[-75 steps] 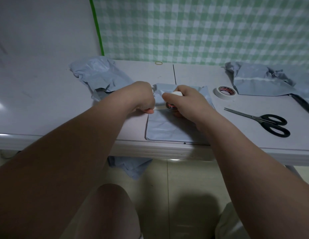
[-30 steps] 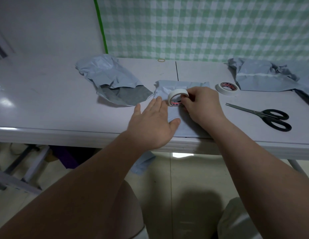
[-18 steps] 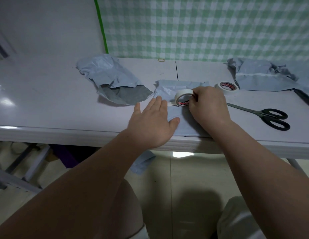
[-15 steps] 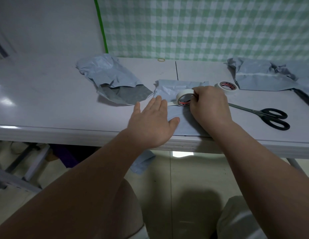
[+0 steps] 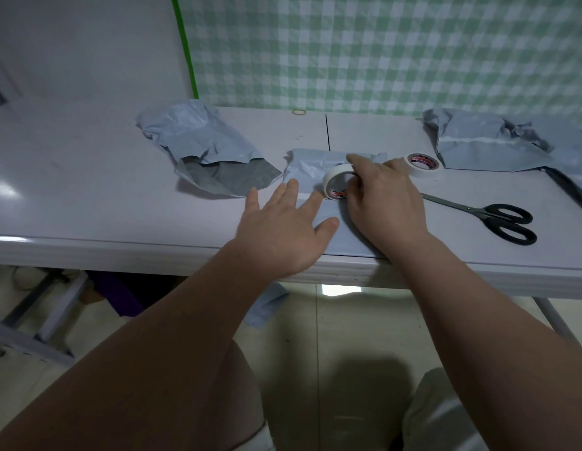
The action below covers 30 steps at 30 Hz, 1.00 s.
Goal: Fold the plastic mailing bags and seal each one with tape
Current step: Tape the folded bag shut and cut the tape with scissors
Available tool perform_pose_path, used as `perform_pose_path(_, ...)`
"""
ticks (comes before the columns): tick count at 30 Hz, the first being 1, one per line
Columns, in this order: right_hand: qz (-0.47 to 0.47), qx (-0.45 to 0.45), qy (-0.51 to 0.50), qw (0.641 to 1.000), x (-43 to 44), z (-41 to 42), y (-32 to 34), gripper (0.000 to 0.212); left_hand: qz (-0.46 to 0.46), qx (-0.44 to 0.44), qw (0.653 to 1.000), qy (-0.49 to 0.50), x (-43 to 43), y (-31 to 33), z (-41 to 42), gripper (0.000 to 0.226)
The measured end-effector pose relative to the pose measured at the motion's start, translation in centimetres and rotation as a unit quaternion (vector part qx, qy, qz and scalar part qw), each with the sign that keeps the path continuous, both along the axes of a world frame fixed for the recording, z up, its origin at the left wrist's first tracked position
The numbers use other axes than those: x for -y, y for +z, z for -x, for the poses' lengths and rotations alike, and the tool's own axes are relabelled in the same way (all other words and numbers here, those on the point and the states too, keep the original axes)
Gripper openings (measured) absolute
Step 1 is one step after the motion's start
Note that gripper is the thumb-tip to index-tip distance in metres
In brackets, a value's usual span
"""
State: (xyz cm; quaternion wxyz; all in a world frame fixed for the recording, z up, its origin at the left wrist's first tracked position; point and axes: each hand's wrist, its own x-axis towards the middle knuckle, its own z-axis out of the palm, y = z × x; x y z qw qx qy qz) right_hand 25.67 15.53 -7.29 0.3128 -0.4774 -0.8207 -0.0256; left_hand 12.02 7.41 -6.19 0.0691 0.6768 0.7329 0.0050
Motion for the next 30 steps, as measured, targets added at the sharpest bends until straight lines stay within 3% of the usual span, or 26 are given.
perform_pose_path(9, 0.07, -0.028, 0.044, 0.996, -0.4, -0.4, 0.0, 0.045, 0.012, -0.024, 0.999, 0.018, 0.1, 0.1, -0.7, 0.067)
perform_pose_path(22, 0.091, -0.045, 0.067, 0.993, -0.6, -0.4, 0.0, 0.047, -0.021, 0.002, 1.0, 0.016, -0.5, -0.6, -2.3, 0.072)
perform_pose_path(30, 0.063, -0.03, 0.03, 0.997, -0.4, -0.8, 0.2, 0.053, -0.029, -0.002, 0.999, 0.019, -0.5, -0.7, -2.4, 0.073)
